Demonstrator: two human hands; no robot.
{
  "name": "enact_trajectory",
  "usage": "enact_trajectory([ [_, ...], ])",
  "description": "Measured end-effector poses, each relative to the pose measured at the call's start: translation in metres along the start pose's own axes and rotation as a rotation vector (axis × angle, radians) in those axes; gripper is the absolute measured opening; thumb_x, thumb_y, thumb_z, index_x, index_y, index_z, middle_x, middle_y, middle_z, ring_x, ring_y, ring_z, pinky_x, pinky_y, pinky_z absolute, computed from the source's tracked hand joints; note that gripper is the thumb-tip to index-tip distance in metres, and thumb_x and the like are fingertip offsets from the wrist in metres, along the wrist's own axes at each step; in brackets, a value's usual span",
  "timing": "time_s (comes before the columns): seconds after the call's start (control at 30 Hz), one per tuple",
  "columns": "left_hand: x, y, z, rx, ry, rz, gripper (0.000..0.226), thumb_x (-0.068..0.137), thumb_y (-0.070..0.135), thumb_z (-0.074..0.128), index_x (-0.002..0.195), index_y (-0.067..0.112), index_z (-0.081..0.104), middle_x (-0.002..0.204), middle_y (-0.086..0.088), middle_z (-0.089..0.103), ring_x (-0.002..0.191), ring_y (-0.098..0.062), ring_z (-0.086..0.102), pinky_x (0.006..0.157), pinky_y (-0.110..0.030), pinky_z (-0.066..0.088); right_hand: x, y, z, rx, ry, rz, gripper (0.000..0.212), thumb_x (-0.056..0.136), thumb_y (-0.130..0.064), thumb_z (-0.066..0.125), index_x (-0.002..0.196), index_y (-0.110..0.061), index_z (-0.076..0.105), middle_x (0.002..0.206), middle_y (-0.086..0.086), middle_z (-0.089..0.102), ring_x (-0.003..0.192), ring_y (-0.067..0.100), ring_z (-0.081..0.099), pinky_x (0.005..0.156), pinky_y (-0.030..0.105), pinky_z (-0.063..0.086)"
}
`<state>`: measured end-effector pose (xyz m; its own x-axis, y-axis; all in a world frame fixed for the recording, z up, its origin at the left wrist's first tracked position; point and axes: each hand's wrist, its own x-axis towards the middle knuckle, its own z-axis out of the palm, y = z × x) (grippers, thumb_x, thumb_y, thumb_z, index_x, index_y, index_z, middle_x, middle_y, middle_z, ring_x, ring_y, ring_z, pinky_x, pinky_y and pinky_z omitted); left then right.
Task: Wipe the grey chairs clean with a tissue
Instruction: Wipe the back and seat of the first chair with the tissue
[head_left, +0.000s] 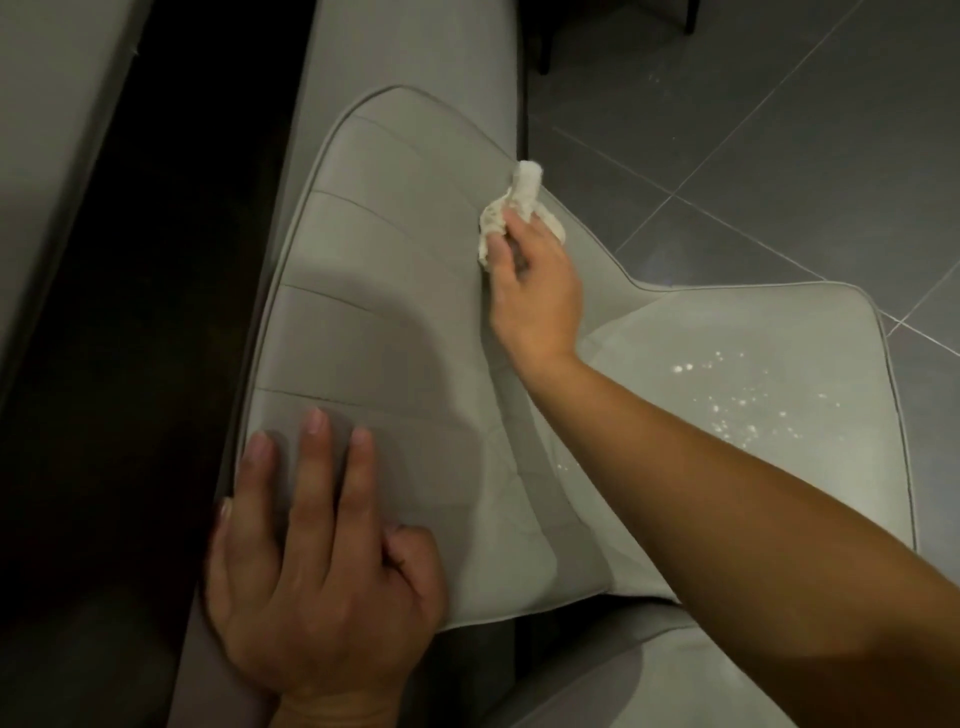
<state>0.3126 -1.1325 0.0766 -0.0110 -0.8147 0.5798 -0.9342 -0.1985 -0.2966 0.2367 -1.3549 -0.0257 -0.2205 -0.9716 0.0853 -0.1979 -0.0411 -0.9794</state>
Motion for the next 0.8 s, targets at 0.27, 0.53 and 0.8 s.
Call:
enact_trajectory([
  [0.27, 0.001, -0.001, -0.003, -0.013, -0.023, -0.001, 0.046, 0.088, 0.020, 0.046, 0.123, 0.005, 0.072, 0.138, -0.016, 0.059, 0.133, -0.039, 0.048, 0.099, -0.054, 0.044, -0.021, 0.102, -0.020, -0.416, -0.381, 0.493, 0.035, 0.099, -0.036, 0.044, 0.113, -0.010, 0.063, 0.114, 0.014, 0.066, 0.109, 0.034, 0.061, 0.094, 0.035, 0.045],
  [0.53, -0.003, -0.002, -0.001, -0.058, -0.034, -0.005, 0.045, 0.088, 0.016, 0.048, 0.126, 0.005, 0.070, 0.141, -0.016, 0.057, 0.132, -0.044, 0.050, 0.104, -0.056, 0.041, -0.159, 0.104, -0.088, -0.109, -0.598, 0.329, 0.021, 0.091, -0.035, 0.062, 0.108, -0.024, 0.067, 0.104, -0.008, 0.065, 0.097, 0.006, 0.060, 0.088, 0.013, 0.042],
  [0.8, -0.016, -0.016, 0.020, -0.201, -0.055, -0.024, 0.052, 0.098, 0.024, 0.033, 0.148, 0.018, 0.048, 0.158, -0.004, 0.035, 0.140, -0.049, 0.040, 0.107, -0.068, 0.038, -0.172, 0.156, -0.113, -0.428, -0.813, 0.583, 0.037, 0.100, -0.040, 0.046, 0.125, -0.021, 0.065, 0.131, 0.006, 0.063, 0.119, 0.026, 0.057, 0.093, 0.023, 0.041],
])
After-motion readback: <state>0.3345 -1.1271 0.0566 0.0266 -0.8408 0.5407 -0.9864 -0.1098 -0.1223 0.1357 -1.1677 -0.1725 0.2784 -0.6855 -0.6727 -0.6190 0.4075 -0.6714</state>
